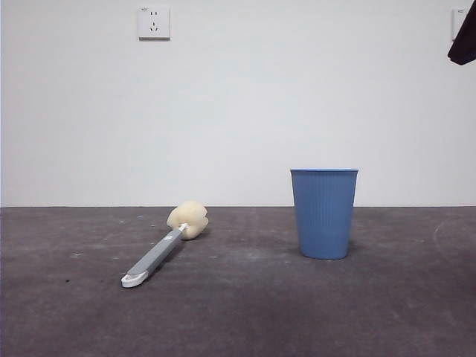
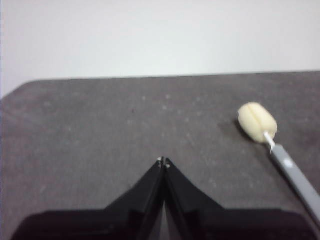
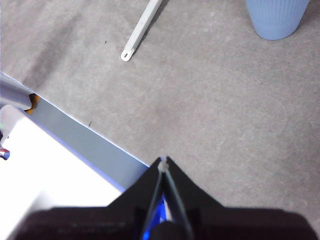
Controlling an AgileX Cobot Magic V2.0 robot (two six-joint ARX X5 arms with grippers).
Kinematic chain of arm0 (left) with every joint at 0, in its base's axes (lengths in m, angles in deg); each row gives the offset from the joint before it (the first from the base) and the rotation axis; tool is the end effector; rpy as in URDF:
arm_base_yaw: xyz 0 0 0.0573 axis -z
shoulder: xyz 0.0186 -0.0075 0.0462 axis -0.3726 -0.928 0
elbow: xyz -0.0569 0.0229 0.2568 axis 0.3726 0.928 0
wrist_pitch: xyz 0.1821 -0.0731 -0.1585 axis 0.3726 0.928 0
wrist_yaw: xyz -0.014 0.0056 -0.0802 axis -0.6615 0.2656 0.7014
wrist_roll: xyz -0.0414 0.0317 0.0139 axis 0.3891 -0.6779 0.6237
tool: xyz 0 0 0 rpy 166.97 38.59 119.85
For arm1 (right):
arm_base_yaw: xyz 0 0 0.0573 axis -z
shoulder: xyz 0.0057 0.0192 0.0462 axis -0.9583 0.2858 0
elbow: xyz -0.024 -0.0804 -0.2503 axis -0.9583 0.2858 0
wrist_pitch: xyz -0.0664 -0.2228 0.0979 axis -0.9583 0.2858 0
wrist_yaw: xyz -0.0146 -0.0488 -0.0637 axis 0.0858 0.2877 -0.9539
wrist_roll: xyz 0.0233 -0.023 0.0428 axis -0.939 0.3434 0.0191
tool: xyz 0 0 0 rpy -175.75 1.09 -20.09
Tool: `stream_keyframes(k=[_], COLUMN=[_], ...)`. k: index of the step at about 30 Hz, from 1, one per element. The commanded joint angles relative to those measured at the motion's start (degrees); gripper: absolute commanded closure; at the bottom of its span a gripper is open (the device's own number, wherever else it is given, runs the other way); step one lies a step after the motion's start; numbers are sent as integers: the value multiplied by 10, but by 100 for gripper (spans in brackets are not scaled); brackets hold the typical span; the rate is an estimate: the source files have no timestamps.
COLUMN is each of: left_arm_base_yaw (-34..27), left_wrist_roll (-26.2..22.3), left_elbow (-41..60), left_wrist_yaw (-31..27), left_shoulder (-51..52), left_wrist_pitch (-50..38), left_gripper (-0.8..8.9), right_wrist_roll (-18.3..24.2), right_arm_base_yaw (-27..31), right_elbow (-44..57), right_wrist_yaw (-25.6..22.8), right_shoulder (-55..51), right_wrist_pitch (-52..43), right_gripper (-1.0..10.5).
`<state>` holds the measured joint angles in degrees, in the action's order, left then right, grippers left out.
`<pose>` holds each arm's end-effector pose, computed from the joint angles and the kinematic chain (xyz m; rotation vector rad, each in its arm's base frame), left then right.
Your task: Pick up the cup brush,pick up the cup,insert the brush into the cup,clean the cup,put the cup brush back,put the cup back to the fixed position on the table
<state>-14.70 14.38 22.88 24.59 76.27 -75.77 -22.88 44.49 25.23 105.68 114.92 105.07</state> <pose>0.0960 -0.0099 0.1588 -0.0116 0.0938 -0.0480 0.1122 0.0730 0.2885 0.0781 0.9182 0.7164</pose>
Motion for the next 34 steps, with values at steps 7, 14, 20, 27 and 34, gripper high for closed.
stream_keyframes(k=[7, 14, 20, 27, 34], left_arm_base_yaw=[-2, -2, -2, -2, -2], left_wrist_roll=[18, 18, 18, 18, 18], left_elbow=[8, 8, 8, 8, 8], left_wrist_yaw=[4, 1, 1, 1, 1], left_shoulder=[2, 2, 2, 2, 2], left_wrist_pitch=[42, 42, 42, 42, 42], left_gripper=[817, 817, 817, 817, 817], right_wrist_roll=[-3, -3, -3, -3, 72], right_arm_base_yaw=[0, 0, 0, 0, 20], right_elbow=[-2, -2, -2, -2, -2], right_wrist_yaw=[-2, -2, -2, -2, -43], right_shoulder=[0, 0, 0, 0, -19], right_wrist_pitch=[-1, -2, -2, -2, -36], right_gripper=[946, 946, 946, 946, 946])
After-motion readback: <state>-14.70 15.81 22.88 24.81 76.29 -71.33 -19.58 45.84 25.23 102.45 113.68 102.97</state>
